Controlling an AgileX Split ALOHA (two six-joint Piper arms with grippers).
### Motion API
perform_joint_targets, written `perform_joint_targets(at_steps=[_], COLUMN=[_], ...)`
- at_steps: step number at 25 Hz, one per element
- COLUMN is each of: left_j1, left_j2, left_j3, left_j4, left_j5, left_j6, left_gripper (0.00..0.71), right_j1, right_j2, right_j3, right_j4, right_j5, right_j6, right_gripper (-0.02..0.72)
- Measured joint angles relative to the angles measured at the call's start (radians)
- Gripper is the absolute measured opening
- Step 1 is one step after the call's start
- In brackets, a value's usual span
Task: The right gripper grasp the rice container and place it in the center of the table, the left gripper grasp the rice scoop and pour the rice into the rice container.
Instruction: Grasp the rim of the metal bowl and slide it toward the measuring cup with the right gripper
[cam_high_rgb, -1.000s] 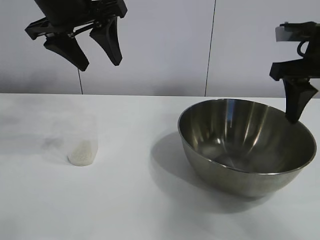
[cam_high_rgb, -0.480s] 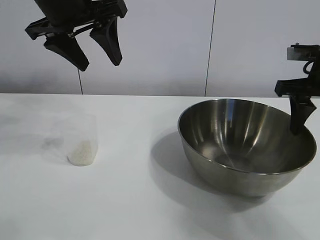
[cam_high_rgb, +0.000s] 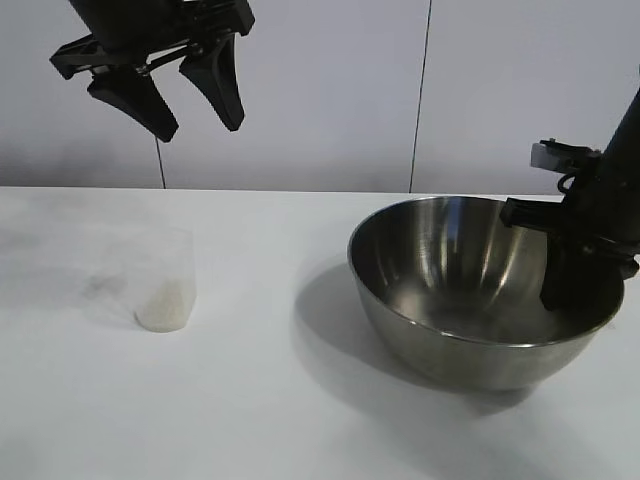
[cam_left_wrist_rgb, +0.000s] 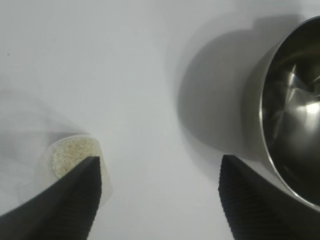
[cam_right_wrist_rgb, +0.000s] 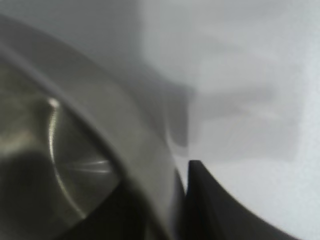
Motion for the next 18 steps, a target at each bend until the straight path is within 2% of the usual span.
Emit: perform_joint_targets(at_steps=[5,9,11,13,18], left_j1=[0.0,0.0,0.0,0.0,0.0], left_j2=[0.0,0.0,0.0,0.0,0.0], left_j3=[0.0,0.0,0.0,0.0,0.0], left_j4=[0.0,0.0,0.0,0.0,0.0], left_j5=[-0.003,-0.011,-0.014,-0.014,-0.014], left_j6=[0.0,0.0,0.0,0.0,0.0], left_gripper=[0.489,0.489,0.489,0.489,0.489], right_j1=[0.0,0.0,0.004,0.02,0.138], right_j2=[-0.041,-0.089,-0.106,-0.109,-0.109], right_j3=[-0.001,-0.001,-0.001,-0.001,-0.001], right_j4=[0.064,0.151,0.182,0.188,0.187], right_j5=[0.037,0.093,0.098,0.097,0.049], right_j6=[-0.075,-0.138,-0.144,-0.141,-0.11], right_gripper=[0.019,0.019,0.018,0.015,0.014])
